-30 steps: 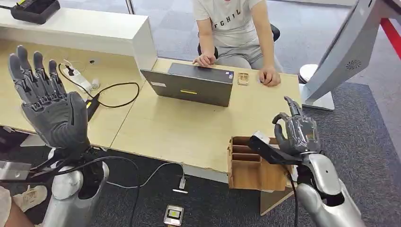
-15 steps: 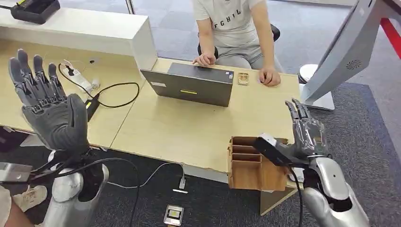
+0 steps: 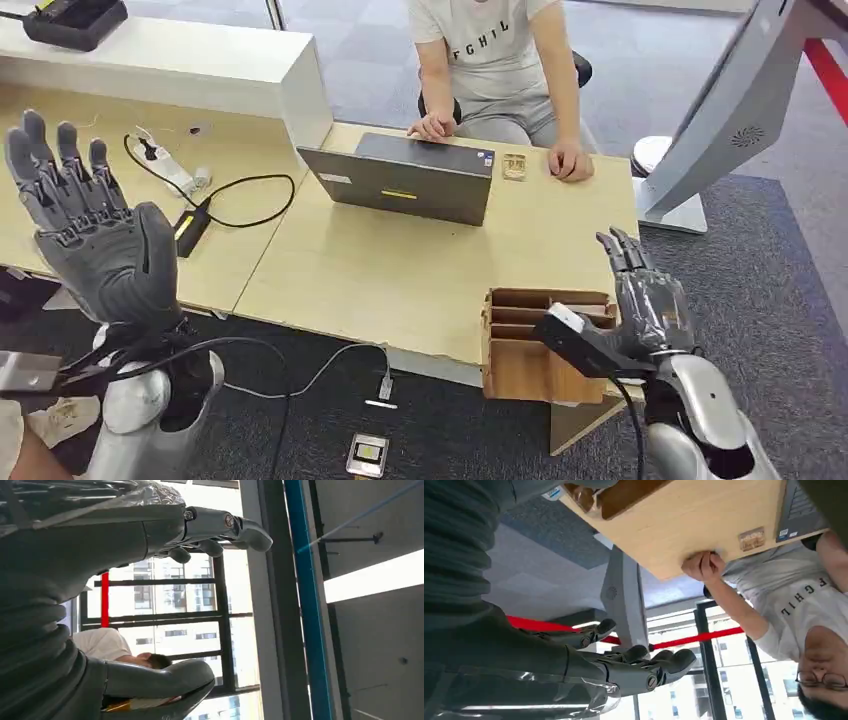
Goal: Pass the card to the sensor for recognition and then transmit it.
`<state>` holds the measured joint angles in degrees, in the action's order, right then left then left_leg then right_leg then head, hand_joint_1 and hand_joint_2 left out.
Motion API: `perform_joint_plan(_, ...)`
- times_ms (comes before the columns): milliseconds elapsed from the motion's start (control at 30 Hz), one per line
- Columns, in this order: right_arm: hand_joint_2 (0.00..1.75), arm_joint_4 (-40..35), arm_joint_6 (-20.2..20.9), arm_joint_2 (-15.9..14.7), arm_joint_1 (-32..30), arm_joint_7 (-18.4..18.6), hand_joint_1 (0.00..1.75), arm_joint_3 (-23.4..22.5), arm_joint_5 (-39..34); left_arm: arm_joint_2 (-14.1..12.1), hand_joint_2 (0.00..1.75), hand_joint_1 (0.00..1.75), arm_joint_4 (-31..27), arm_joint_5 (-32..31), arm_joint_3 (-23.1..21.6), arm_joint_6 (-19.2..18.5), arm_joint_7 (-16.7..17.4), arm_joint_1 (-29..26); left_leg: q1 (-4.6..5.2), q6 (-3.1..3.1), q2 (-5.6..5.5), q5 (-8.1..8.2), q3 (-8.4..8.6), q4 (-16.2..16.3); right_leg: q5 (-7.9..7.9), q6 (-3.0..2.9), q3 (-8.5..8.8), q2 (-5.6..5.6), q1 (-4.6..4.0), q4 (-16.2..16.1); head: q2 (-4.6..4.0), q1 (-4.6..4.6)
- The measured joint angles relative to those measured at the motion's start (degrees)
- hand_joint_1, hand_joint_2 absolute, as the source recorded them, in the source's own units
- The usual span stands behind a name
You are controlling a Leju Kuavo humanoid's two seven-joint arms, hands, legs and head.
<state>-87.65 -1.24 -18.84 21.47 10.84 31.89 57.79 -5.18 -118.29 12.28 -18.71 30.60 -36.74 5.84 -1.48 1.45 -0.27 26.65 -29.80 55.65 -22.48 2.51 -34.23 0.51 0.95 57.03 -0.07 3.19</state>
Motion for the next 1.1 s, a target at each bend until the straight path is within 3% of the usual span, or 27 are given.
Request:
perform_joint_plan(533,1.75,2.1,0.5,3.3,-1.3,-2.6,0.00,4.6,-2.4,0.0,1.75,0.00,-0.6,-0.3,0.0,-0.3,0.7,-0.1,0.00,0.00,0.00,0.00,-0.02,0.0,0.00,0.00,-0.01,0.00,0.00,0.0,0.00,-0.02)
perform_joint_plan(833,1.75,11.4,-3.1,4.9,3.4,-3.9,0.00,6.0,-5.1,0.0,1.75,0.00,-0.5,-0.3,-0.1,-0.8,0.7,0.5,0.00,0.00,0.00,-0.01,-0.01,0.0,0.00,0.00,0.00,-0.02,0.00,0.0,0.00,0.00)
perform_joint_plan(1100,1.75,16.8,-3.5,5.7,5.5,-4.2,0.00,6.8,-4.9,0.0,1.75,0.00,-0.5,-0.3,0.0,-1.0,0.7,0.6,0.00,0.00,0.00,0.00,-0.03,0.0,-0.01,0.00,-0.03,-0.01,0.00,0.0,0.00,0.00)
